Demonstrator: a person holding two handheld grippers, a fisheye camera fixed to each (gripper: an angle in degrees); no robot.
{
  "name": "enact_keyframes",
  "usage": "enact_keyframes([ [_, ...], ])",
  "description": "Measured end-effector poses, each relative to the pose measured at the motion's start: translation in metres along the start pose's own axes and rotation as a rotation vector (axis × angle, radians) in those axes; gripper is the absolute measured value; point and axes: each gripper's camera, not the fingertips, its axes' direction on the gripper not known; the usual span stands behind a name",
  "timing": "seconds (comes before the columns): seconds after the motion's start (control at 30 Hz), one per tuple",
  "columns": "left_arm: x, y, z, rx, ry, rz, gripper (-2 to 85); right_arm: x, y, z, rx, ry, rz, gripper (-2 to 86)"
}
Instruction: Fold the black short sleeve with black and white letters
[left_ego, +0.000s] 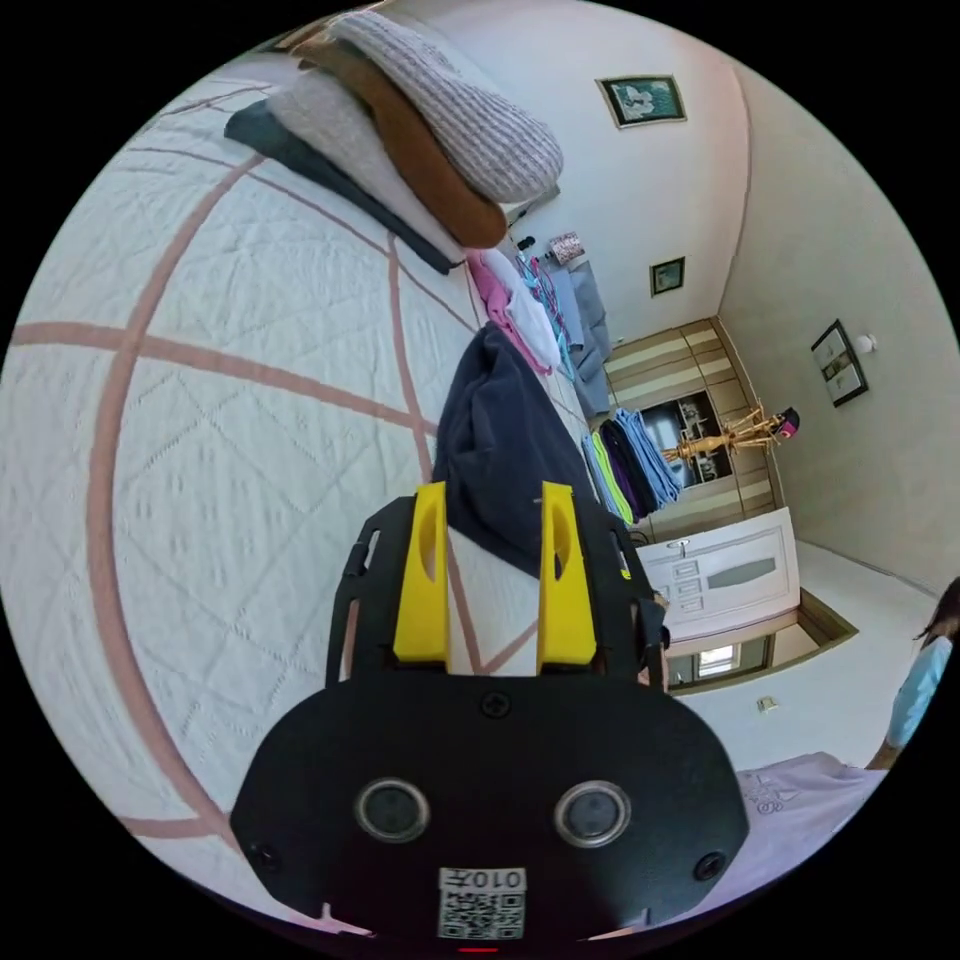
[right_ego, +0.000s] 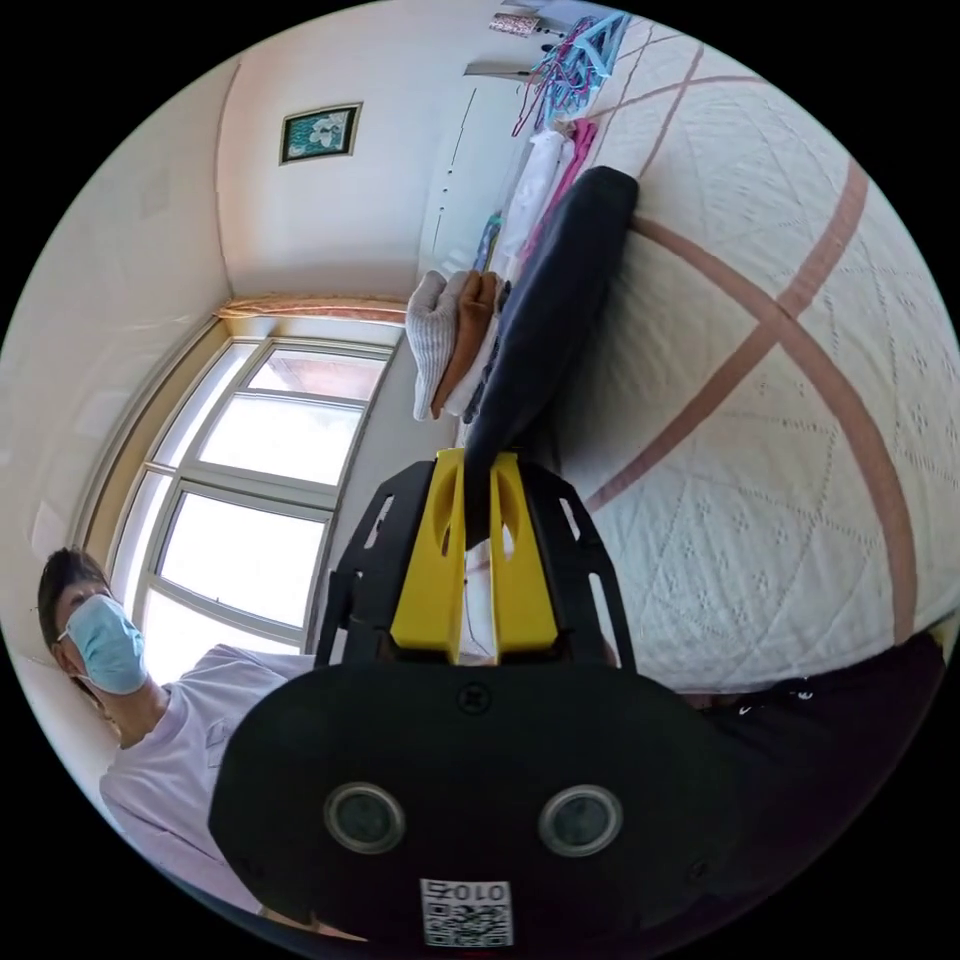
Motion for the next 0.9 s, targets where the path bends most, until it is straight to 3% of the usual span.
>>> enact_keyframes([
  [0.17, -0.006, 0.040, 0.007, -0.092, 0.228, -0.127, 14.5, -0.005, 0.007, -0.014, -0.001, -0.046, 0.023, 5.5],
  [0.4, 0.001, 0.051, 0.007, -0.048, 0.299, -0.178, 14.9, -0.029, 0.013, -0.048, 0.019, -0.058, -0.003, 5.5],
  [0.67, 0.031, 0.088, 0.016, -0.172, 0.398, -0.233, 15.5, -0.049, 0.016, -0.069, 0.037, -0.069, -0.028, 5.4],
  [0.77, 0.022, 0.095, 0.004, 0.002, 0.490, -0.304, 15.4, -0.059, 0.016, -0.070, 0.022, -0.063, -0.046, 5.4],
  [0.9, 0.033, 0.078, -0.001, 0.026, 0.467, -0.253, 15.6, -0.066, 0.022, -0.080, 0.022, -0.053, -0.040, 5.4],
])
